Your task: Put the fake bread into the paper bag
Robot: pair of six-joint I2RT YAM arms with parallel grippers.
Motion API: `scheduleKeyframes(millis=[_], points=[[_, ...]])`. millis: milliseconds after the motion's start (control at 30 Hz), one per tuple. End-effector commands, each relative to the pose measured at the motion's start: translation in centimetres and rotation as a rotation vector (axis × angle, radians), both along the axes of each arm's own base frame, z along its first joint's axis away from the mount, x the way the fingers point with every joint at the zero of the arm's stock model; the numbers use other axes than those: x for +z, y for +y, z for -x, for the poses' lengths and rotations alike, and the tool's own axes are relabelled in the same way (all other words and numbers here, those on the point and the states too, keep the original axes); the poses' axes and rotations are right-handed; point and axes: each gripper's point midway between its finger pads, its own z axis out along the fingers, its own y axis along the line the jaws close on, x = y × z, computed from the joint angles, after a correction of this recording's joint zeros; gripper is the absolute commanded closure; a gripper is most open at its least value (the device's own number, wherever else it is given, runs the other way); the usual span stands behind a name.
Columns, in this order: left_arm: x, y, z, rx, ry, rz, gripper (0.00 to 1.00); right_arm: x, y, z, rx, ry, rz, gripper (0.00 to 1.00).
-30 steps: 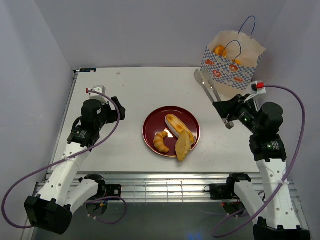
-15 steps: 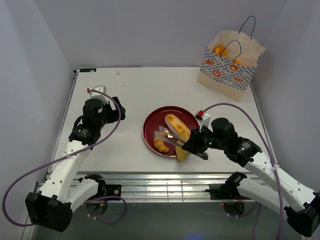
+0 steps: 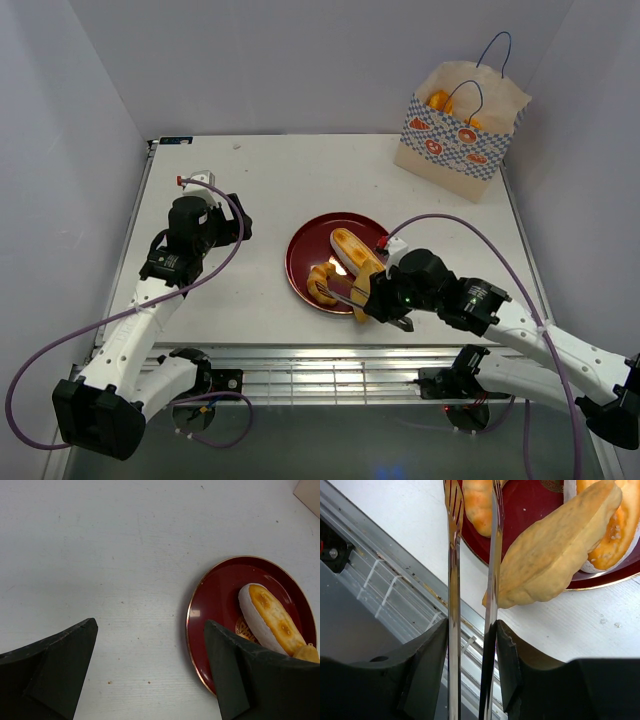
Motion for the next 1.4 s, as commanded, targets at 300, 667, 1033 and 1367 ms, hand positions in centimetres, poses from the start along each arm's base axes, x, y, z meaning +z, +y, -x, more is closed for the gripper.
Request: scheduleKeyframes(millis=[300,667,1033,1367], points=[[1.6,-0.6,0.2,-0.032,-0.038,0.019,0.02,-0.8,2.5,0.0,0.014,0.042,-0.076,0.52],[1.7,-0.7,0.4,-0.037,-0.041,0.023,0.02,-2.6,2.1,-0.1,-0.004,0.055,0.007,0.57],[1.9,-0.7,0.4,-0.039,-0.046,0.025,0.02,1.3,3.6,-1.5,-0.020,-0.029,-0.105,0.82],[1.7,-0.7,0.4,-0.037,-0.042,0.025,0.02,10.1,4.7,-5.3,-0.106,-0.257,-0.242,0.89]])
